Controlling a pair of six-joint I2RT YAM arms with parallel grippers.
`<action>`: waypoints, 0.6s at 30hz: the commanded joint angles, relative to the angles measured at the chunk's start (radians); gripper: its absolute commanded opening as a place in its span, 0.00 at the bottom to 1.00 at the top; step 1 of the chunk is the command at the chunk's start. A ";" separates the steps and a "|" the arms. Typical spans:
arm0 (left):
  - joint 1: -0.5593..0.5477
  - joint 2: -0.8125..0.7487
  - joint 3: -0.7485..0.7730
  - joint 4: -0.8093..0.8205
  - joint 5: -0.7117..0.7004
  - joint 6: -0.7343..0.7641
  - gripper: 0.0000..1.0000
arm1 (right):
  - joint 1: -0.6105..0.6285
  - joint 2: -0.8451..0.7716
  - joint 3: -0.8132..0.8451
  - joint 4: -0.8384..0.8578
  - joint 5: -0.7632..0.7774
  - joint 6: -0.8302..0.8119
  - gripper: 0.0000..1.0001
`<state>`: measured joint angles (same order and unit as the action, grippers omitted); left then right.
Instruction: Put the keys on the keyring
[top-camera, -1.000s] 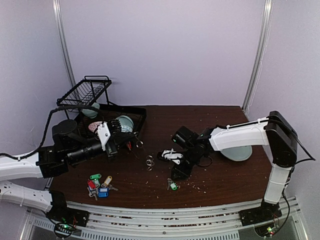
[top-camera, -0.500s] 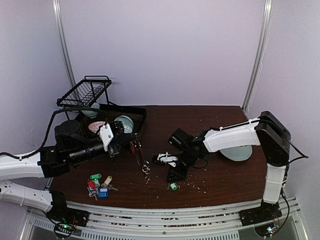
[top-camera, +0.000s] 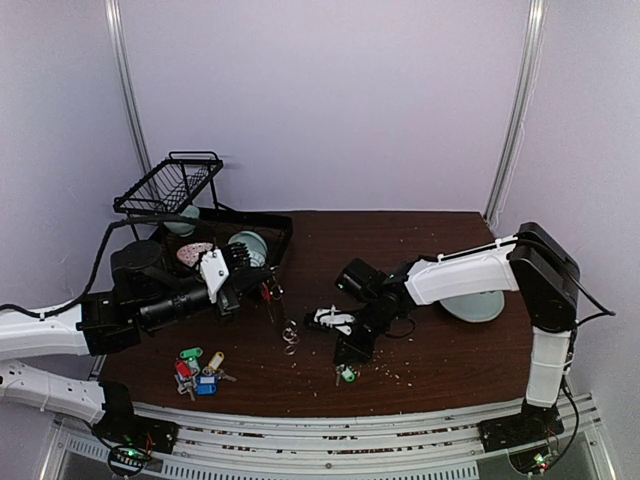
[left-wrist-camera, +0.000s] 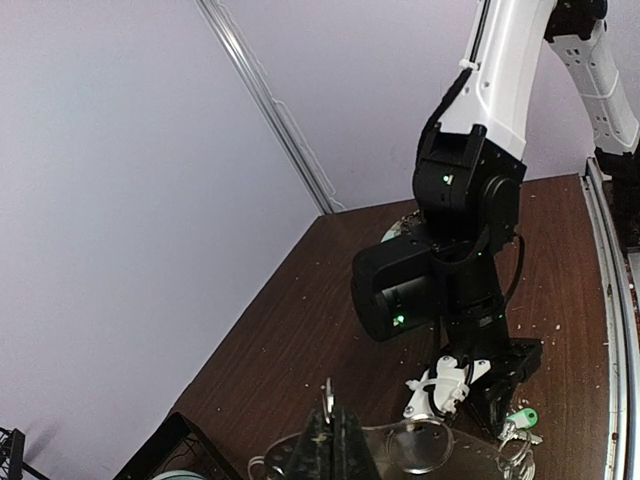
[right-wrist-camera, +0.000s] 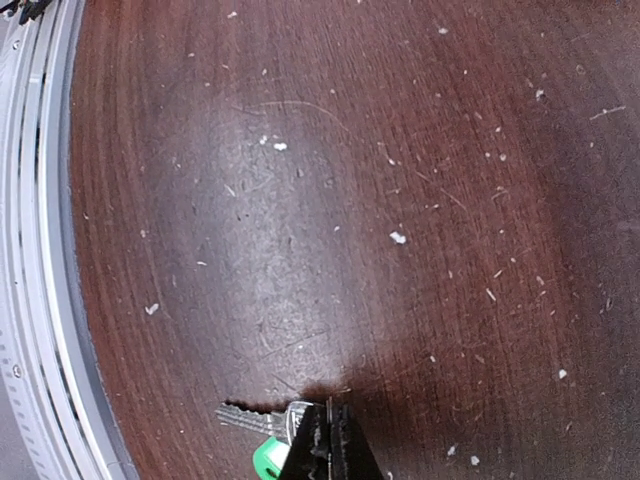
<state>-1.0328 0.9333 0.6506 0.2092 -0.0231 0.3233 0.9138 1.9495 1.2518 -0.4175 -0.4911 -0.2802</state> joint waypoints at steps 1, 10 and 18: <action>0.007 -0.005 0.024 0.067 -0.006 0.008 0.00 | -0.001 -0.091 -0.023 0.008 0.019 0.021 0.00; 0.007 -0.007 0.023 0.065 -0.005 0.010 0.00 | -0.037 -0.173 -0.081 0.048 0.019 0.084 0.00; 0.007 0.042 0.044 0.014 0.034 0.035 0.00 | -0.054 -0.356 -0.060 0.070 0.019 0.235 0.00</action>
<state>-1.0328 0.9466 0.6506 0.2077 -0.0185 0.3347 0.8665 1.6962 1.1584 -0.3622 -0.4751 -0.1490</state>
